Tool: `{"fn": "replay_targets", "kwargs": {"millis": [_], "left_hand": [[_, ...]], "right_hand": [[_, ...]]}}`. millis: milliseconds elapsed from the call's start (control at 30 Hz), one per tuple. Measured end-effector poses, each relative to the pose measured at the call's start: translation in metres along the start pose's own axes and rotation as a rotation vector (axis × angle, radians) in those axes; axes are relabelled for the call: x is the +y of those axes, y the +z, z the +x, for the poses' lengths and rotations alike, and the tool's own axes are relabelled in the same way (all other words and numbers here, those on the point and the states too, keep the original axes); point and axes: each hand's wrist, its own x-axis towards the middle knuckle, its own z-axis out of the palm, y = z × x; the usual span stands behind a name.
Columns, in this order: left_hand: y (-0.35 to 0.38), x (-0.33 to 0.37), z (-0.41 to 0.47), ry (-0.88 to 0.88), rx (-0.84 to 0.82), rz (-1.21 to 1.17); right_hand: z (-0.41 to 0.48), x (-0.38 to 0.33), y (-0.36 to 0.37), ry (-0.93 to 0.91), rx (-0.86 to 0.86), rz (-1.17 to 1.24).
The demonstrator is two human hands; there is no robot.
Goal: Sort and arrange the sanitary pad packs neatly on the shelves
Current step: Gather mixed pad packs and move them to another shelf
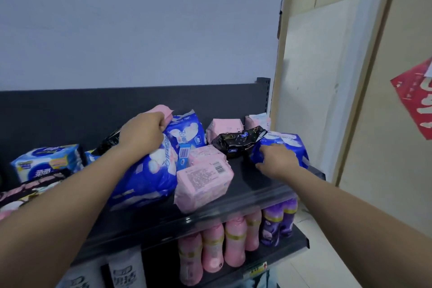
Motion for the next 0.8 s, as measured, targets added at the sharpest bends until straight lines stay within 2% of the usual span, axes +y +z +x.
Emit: {"fn": "replay_targets", "kwargs": {"millis": [133,267,433,567,667,800], "left_hand": [[-0.008,0.008,0.032,-0.055,-0.13,-0.057],[-0.004,0.03,0.059,-0.027,-0.271,0.08],[0.02,0.059,0.081,0.071,-0.361,0.271],[0.04,0.071,0.099,0.11,-0.469,0.405],[0.048,0.08,0.106,0.22,-0.543,0.521],[0.06,0.089,0.118,0.469,-0.598,0.75]], "right_hand": [[0.025,0.012,0.009,0.098,0.021,-0.057],[0.049,0.019,0.014,0.148,-0.023,-0.01],[0.071,0.028,0.021,0.055,0.1,-0.101],[0.081,0.032,0.022,0.0,0.183,-0.056],[0.087,0.034,0.022,-0.029,0.23,-0.062],[0.095,0.037,0.023,-0.056,0.241,-0.054]]}}
